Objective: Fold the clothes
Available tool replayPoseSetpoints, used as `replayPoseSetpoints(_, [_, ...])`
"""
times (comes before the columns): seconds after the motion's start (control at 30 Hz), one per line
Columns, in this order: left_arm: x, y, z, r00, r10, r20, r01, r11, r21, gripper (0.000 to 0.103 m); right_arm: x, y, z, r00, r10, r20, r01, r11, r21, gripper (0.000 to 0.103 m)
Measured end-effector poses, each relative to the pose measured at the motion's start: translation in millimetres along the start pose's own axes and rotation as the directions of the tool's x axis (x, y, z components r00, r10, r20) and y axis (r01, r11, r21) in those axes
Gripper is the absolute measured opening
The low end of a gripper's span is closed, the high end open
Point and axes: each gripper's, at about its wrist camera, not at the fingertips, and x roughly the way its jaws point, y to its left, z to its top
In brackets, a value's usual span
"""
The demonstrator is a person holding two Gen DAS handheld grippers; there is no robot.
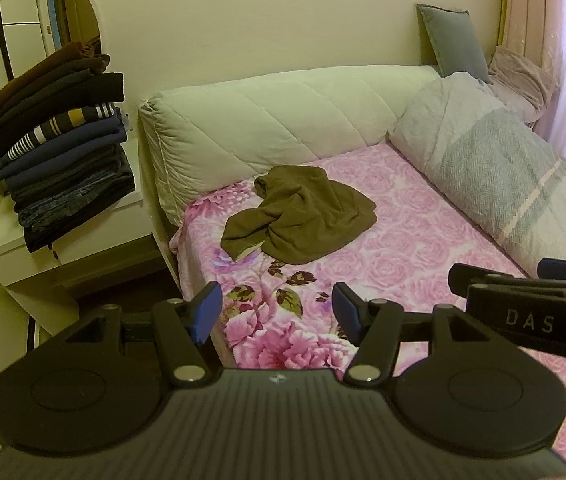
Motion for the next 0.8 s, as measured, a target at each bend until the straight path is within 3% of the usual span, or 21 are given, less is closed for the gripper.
replayPoseSetpoints(0.8, [-8,7,-6,1.000,-0.013,0.015,0.013,1.000,0.002,0.057,-5,-1,-8,1.000,0.007,0.008,-0.007,1.000,0.007,0.093])
